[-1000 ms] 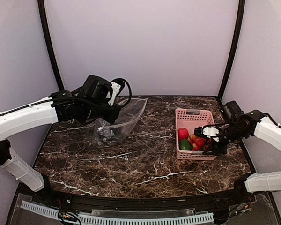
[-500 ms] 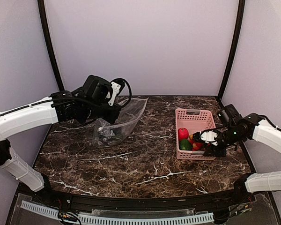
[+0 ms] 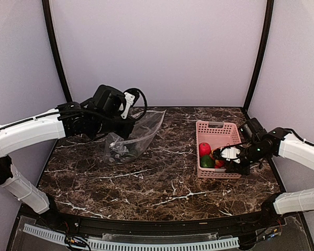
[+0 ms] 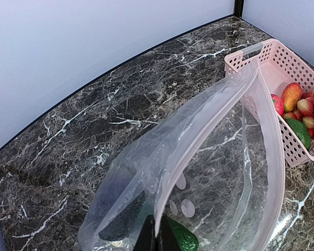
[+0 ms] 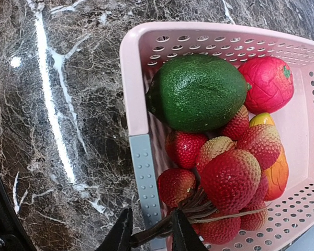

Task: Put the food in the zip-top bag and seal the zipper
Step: Pick up the fake fruit from the bin.

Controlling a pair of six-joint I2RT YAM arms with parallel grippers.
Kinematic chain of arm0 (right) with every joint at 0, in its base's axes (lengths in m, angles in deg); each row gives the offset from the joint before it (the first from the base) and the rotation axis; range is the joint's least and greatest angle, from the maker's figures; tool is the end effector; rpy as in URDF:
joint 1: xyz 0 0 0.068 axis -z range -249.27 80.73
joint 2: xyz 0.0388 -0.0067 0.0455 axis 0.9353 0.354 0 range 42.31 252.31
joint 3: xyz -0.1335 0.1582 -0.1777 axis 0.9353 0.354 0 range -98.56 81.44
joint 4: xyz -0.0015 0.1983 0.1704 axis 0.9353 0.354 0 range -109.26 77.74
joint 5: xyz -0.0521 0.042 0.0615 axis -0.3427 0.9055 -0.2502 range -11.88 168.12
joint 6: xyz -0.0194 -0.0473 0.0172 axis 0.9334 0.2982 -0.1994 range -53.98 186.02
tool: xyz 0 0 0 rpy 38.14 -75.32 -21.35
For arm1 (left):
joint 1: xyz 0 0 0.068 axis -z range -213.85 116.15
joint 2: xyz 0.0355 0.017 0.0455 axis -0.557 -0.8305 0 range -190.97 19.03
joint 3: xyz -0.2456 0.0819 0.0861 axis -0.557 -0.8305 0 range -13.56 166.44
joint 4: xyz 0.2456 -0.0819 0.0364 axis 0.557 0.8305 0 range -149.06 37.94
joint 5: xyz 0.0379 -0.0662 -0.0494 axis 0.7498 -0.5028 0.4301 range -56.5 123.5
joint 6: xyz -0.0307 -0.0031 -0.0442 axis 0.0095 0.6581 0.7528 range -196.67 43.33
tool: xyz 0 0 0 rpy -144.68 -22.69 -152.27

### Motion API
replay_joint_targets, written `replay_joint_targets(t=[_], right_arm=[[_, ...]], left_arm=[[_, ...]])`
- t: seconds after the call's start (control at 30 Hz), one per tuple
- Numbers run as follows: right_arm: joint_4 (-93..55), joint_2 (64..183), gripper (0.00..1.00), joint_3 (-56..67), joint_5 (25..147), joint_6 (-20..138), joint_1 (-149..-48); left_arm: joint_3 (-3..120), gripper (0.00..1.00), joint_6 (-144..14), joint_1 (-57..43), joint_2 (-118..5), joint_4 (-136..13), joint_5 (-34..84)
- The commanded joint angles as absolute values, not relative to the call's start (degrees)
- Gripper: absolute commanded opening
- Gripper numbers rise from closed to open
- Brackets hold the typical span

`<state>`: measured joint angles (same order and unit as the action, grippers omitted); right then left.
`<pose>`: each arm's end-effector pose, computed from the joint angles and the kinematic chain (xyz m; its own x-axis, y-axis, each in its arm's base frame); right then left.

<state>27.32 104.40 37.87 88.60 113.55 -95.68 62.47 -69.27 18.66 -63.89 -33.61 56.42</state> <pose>0.1706 0.0919 0.2269 -0.1752 -0.8969 -0.4061 -0.9409 0.2739 -0.1991 0.2107 -0.2519 0.3486 -0.3913 0.3150 -0.8647 0.4841 0.8695 0.0977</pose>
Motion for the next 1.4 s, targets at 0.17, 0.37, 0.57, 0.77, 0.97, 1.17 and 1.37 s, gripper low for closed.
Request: replay_joint_targets(t=[0.17,0.37,0.57,0.77,0.97,1.17,1.37], right_arm=[[27.7,103.7,0.13,36.9,87.7,112.8,-96.3],[28.6,102.5,0.01,33.9,86.4,112.9,-96.3],[26.0,103.6,0.0,29.8,80.1,113.8,-96.2],[25.3,106.7,0.0,22.0,78.3,113.5,-96.2],[28.7,109.0,0.0,9.4,82.4,111.8,-96.1],[32.0,112.3,0.0,-1.2,90.0,109.6,-96.2],[34.8,115.9,0.0,-12.1,101.0,106.4,-96.3]], left_arm=[[60.9,0.01,-68.8,18.5,-62.3,-33.3,56.0],[61.0,0.01,-68.8,18.5,-62.6,-33.6,55.9],[62.1,0.01,-69.0,18.5,-63.2,-33.7,55.4],[63.1,0.01,-68.4,18.5,-64.3,-34.5,54.2],[63.8,0.01,-66.7,18.5,-65.3,-35.8,52.4],[66.2,0.01,-66.4,18.6,-67.3,-36.0,51.3],[68.6,0.01,-65.8,18.6,-68.7,-36.2,50.5]])
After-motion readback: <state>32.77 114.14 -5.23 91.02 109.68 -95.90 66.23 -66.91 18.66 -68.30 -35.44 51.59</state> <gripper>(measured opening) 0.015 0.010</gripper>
